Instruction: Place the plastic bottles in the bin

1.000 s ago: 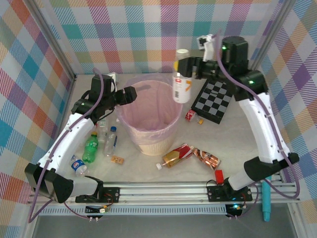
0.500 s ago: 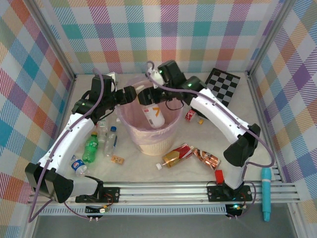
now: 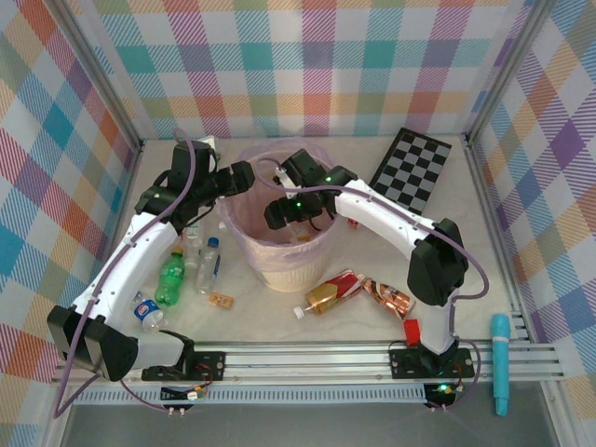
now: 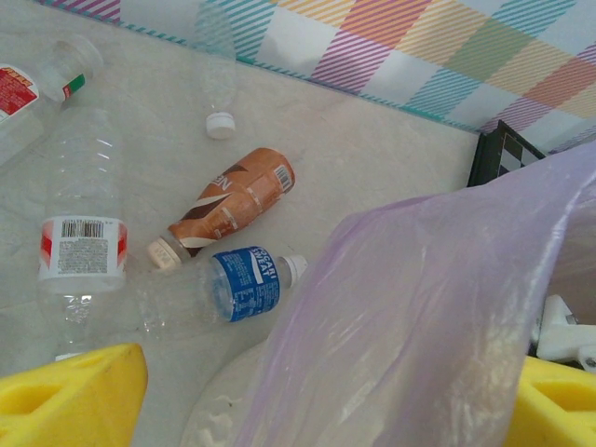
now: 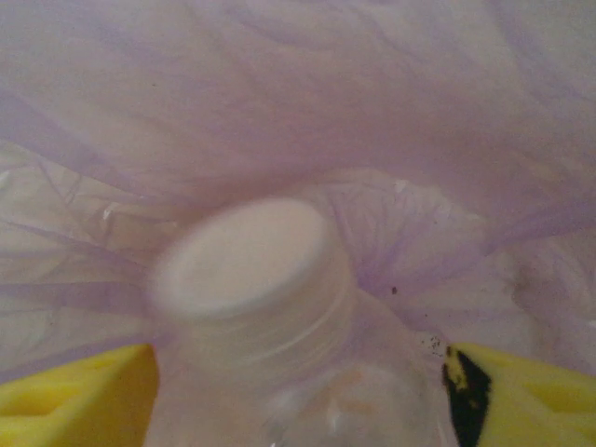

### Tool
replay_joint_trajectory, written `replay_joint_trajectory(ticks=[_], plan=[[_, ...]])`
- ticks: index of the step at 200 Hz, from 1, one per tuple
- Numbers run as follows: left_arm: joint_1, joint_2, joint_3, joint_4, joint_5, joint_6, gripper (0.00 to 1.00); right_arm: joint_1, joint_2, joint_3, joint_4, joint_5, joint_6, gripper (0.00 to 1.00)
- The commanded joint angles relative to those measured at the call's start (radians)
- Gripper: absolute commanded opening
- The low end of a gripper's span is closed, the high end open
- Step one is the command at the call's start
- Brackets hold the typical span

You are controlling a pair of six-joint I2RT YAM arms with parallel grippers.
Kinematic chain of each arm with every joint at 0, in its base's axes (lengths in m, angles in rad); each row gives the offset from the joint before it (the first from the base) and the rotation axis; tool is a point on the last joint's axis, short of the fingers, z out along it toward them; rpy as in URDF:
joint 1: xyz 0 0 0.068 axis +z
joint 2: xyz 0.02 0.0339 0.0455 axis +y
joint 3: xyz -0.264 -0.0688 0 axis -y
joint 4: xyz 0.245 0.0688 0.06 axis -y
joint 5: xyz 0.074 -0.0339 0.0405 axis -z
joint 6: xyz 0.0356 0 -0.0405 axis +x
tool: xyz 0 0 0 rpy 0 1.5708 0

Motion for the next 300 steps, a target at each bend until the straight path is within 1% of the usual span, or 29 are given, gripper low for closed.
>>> replay_joint_trajectory(ticks=[1,9,22,51,67,108,130,148,166,178,190,203,213,221,236,240,248,257,263,277,291,300], plan=[[-0.012,0.027,-0.013,-0.048,-0.02,-0.021,0.83,0.011,-0.008,0.103,-0.035,-0.02,-0.035,0.91],[-0.013,0.028,-0.014,-0.045,-0.025,-0.025,0.83,0.013,-0.006,0.135,-0.064,-0.023,-0.045,0.96],[-0.013,0.029,-0.016,-0.042,-0.026,-0.025,0.83,0.013,-0.013,0.17,-0.096,-0.032,-0.055,1.0],[-0.013,0.032,-0.008,-0.043,-0.026,-0.025,0.83,0.012,-0.059,0.225,-0.123,-0.05,-0.053,0.99],[-0.013,0.031,-0.005,-0.042,-0.024,-0.026,0.83,0.013,-0.102,0.247,-0.131,-0.038,-0.041,0.99],[-0.013,0.04,0.006,-0.05,-0.028,-0.015,0.83,0.008,-0.243,0.308,-0.211,0.064,-0.054,0.99],[-0.012,0.049,0.014,-0.054,-0.021,-0.012,0.83,-0.015,-0.285,0.37,-0.358,0.142,-0.018,0.99],[-0.013,0.052,0.013,-0.047,-0.02,-0.014,0.83,-0.057,-0.331,0.35,-0.465,0.177,0.023,0.99],[-0.012,0.055,0.019,-0.045,-0.021,-0.011,0.83,-0.13,-0.394,0.268,-0.571,0.183,0.109,0.99],[-0.013,0.058,0.026,-0.049,-0.022,-0.007,0.83,-0.194,-0.438,0.185,-0.629,0.157,0.181,1.0],[-0.013,0.062,0.033,-0.053,-0.027,-0.003,0.83,-0.256,-0.466,0.104,-0.71,0.131,0.274,0.97],[-0.013,0.067,0.046,-0.061,-0.031,0.002,0.83,-0.28,-0.472,0.038,-0.777,0.12,0.363,0.94],[-0.013,0.071,0.058,-0.069,-0.029,0.006,0.83,-0.28,-0.483,-0.031,-0.804,0.095,0.436,0.95],[-0.013,0.074,0.064,-0.072,-0.027,0.009,0.83,-0.28,-0.506,-0.1,-0.797,0.071,0.519,0.97],[-0.012,0.077,0.07,-0.075,-0.023,0.009,0.83,-0.28,-0.571,-0.255,-0.724,-0.004,0.662,1.0],[-0.013,0.078,0.069,-0.074,-0.021,0.009,0.83,-0.28,-0.587,-0.295,-0.703,-0.021,0.699,0.99],[-0.013,0.076,0.064,-0.065,-0.014,0.007,0.83,-0.276,-0.623,-0.376,-0.647,-0.049,0.728,0.99],[-0.013,0.074,0.053,-0.044,-0.005,0.006,0.84,-0.274,-0.655,-0.452,-0.613,-0.04,0.781,0.99],[-0.012,0.071,0.055,-0.039,-0.005,0.004,0.84,-0.274,-0.675,-0.495,-0.601,-0.033,0.845,0.99],[-0.013,0.061,0.055,-0.041,-0.02,0.004,0.84,-0.274,-0.715,-0.588,-0.56,-0.06,0.975,0.99],[-0.011,0.048,0.046,-0.039,-0.026,0.018,0.85,-0.268,-0.74,-0.652,-0.56,-0.091,1.104,0.99],[-0.007,0.045,0.042,-0.038,-0.015,0.028,0.85,-0.26,-0.757,-0.686,-0.569,-0.085,1.185,0.99]])
